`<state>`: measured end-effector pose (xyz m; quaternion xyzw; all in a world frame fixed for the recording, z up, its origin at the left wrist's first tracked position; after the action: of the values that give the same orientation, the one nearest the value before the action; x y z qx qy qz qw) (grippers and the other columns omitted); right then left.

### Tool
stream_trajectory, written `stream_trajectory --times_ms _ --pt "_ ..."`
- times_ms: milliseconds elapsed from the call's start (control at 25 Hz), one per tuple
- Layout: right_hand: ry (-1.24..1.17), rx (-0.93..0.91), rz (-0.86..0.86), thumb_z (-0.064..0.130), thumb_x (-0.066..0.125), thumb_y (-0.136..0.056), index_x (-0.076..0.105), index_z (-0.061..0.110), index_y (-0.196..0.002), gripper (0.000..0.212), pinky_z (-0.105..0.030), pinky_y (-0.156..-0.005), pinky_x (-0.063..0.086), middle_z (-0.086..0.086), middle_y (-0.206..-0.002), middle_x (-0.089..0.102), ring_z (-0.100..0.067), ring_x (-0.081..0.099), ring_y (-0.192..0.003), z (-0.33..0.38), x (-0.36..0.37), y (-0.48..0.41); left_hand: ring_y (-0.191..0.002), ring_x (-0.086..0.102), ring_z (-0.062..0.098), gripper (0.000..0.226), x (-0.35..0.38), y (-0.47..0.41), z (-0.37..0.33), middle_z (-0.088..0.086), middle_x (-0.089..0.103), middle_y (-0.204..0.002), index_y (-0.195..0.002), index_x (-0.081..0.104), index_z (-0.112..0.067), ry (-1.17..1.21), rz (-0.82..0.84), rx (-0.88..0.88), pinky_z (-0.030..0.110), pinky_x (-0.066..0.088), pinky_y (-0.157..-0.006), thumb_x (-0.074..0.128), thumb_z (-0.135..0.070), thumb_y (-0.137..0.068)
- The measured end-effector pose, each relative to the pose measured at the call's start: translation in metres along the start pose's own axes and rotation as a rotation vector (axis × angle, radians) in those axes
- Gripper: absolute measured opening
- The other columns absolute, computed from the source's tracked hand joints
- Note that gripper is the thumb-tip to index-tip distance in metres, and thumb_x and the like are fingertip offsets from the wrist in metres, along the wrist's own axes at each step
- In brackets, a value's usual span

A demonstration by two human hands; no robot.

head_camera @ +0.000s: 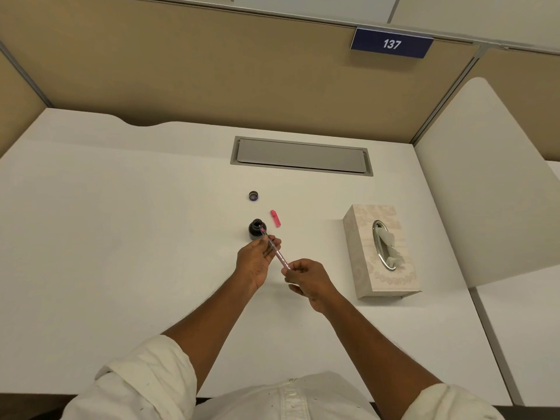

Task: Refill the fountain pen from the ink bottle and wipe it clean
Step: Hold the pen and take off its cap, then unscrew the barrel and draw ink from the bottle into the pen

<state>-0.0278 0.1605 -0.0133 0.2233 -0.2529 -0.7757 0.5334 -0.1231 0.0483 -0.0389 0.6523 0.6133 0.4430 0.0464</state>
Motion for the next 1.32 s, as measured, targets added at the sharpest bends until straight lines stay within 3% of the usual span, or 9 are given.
stream_trajectory --times_ms 80,200,400,600,720,880,1120,1320 --pt "0.083 -0.017 -0.035 0.011 0.073 -0.079 0.065 0.006 -0.083 0.011 -0.029 -0.067 0.051 -0.005 -0.075 0.06 -0.017 0.055 -0.07 0.0 -0.007 -0.002 -0.086 0.064 0.026 0.016 -0.004 -0.004 -0.004 0.017 0.063 -0.089 -0.088 0.061 0.002 0.01 -0.013 0.024 0.036 0.051 -0.087 0.048 -0.005 -0.093" --pt "0.195 -0.035 -0.071 0.013 0.074 -0.079 0.068 0.007 -0.082 0.008 -0.03 -0.063 0.045 0.0 -0.068 0.058 -0.016 0.05 -0.064 -0.007 -0.021 -0.003 -0.085 0.065 0.026 0.017 -0.01 -0.01 -0.011 0.017 0.065 -0.088 -0.085 0.063 0.001 0.018 -0.035 0.056 0.032 0.052 -0.081 0.049 -0.005 -0.092" --pt "0.314 -0.057 -0.084 0.016 0.073 -0.08 0.071 0.016 -0.076 0.004 -0.02 -0.055 0.036 0.008 -0.063 0.055 -0.01 0.046 -0.059 -0.026 -0.046 -0.009 -0.08 0.068 0.022 0.019 -0.019 -0.019 -0.014 0.016 0.067 -0.086 -0.082 0.065 0.0 0.044 -0.053 0.067 0.03 0.054 -0.078 0.049 -0.005 -0.092" --pt "0.512 -0.221 -0.324 0.014 0.066 -0.084 0.072 0.016 -0.085 0.006 -0.014 -0.056 0.039 0.005 -0.072 0.064 -0.012 0.055 -0.065 -0.008 -0.057 -0.033 -0.085 0.068 0.025 0.019 -0.023 -0.02 -0.001 0.017 0.068 -0.089 -0.086 0.064 0.0 0.052 -0.072 0.031 0.029 0.054 -0.076 0.049 -0.009 -0.093" --pt "0.656 -0.284 -0.39 0.013 0.062 -0.086 0.07 0.011 -0.087 0.008 -0.026 -0.065 0.049 0.0 -0.077 0.068 -0.018 0.061 -0.071 0.005 -0.048 -0.052 -0.085 0.069 0.024 0.019 -0.027 -0.018 0.012 0.016 0.068 -0.088 -0.087 0.064 0.0 0.042 -0.094 0.001 0.031 0.054 -0.08 0.049 -0.009 -0.093" --pt "0.879 -0.325 -0.438 0.018 0.06 -0.088 0.07 0.011 -0.088 0.012 -0.031 -0.069 0.048 -0.005 -0.083 0.069 -0.024 0.062 -0.077 0.014 -0.042 -0.075 -0.086 0.068 0.025 0.018 -0.032 -0.016 0.019 0.016 0.067 -0.089 -0.085 0.064 0.0 0.032 -0.126 -0.017 0.029 0.054 -0.075 0.049 -0.009 -0.093" --pt "0.834 -0.313 -0.5 0.016 0.061 -0.088 0.069 0.008 -0.1 0.016 -0.039 -0.081 0.045 -0.009 -0.101 0.064 -0.026 0.057 -0.096 0.005 -0.045 -0.089 -0.087 0.066 0.025 0.019 -0.035 -0.02 0.027 0.015 0.066 -0.089 -0.085 0.063 0.0 0.008 -0.159 -0.034 0.033 0.051 -0.084 0.049 -0.008 -0.093" --pt "0.788 -0.381 -0.503 0.012 0.062 -0.087 0.07 0.006 -0.099 0.016 -0.037 -0.08 0.043 -0.009 -0.101 0.062 -0.027 0.055 -0.096 0.001 -0.043 -0.086 -0.088 0.066 0.026 0.019 -0.038 -0.022 0.032 0.015 0.066 -0.089 -0.085 0.063 0.0 -0.007 -0.177 -0.049 0.034 0.05 -0.085 0.049 -0.008 -0.093"
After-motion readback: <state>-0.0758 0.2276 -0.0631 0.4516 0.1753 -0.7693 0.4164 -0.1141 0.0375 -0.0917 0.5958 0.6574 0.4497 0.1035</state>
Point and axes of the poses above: each hand's wrist, its own y-axis away from the middle knuckle, its own x-axis out of the palm, z = x × y, the point moved 9 cm from there along -y, towards the middle knuckle
